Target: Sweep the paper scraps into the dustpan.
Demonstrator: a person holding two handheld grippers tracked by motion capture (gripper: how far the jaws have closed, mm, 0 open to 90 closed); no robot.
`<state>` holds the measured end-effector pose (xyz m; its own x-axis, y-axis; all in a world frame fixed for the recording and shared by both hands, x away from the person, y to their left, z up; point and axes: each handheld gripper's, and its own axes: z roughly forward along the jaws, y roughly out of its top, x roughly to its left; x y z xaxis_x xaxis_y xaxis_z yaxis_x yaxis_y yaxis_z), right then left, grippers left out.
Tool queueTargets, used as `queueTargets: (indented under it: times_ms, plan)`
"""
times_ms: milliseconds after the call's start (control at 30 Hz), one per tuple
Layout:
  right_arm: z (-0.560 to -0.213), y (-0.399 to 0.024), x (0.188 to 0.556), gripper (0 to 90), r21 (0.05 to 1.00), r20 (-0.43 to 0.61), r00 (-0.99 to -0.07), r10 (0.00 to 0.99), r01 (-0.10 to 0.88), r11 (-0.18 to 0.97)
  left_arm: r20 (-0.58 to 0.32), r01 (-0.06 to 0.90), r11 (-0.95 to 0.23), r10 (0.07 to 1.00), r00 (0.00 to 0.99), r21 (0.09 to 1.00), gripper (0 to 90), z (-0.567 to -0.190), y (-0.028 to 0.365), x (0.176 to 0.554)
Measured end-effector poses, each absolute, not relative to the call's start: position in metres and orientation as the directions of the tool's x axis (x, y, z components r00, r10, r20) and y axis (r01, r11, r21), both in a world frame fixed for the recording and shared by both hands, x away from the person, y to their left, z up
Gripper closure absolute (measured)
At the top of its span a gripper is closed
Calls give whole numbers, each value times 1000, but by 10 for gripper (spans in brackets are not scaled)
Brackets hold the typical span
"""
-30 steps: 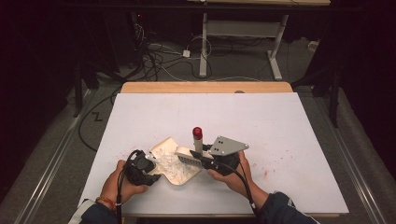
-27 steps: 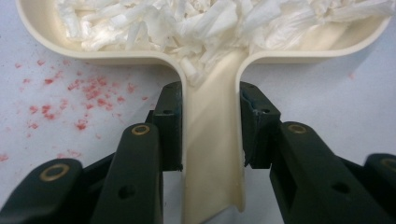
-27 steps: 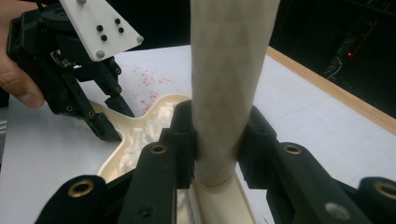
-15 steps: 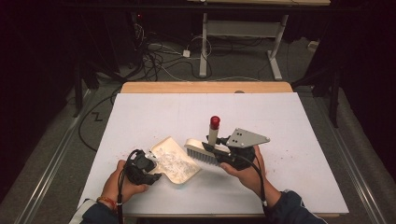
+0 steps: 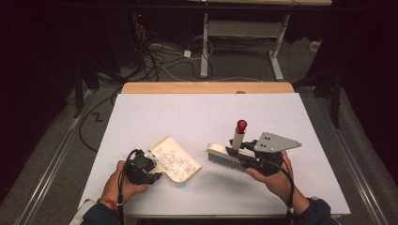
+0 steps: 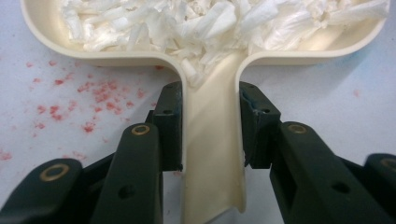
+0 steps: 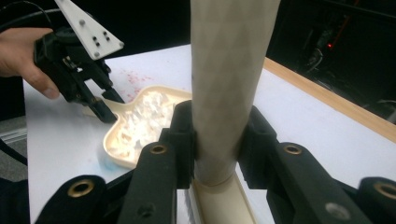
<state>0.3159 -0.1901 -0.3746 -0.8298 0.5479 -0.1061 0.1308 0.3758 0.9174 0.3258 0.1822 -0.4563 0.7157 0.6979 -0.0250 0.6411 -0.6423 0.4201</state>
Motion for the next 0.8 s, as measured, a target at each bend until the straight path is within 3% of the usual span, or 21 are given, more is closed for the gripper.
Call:
queueTargets:
  times_ms: [800]
  plan:
    - [-377, -271, 298, 712, 892, -65, -798, 600, 223, 393, -57, 708, -523, 784, 618, 475, 630, -456, 200, 335]
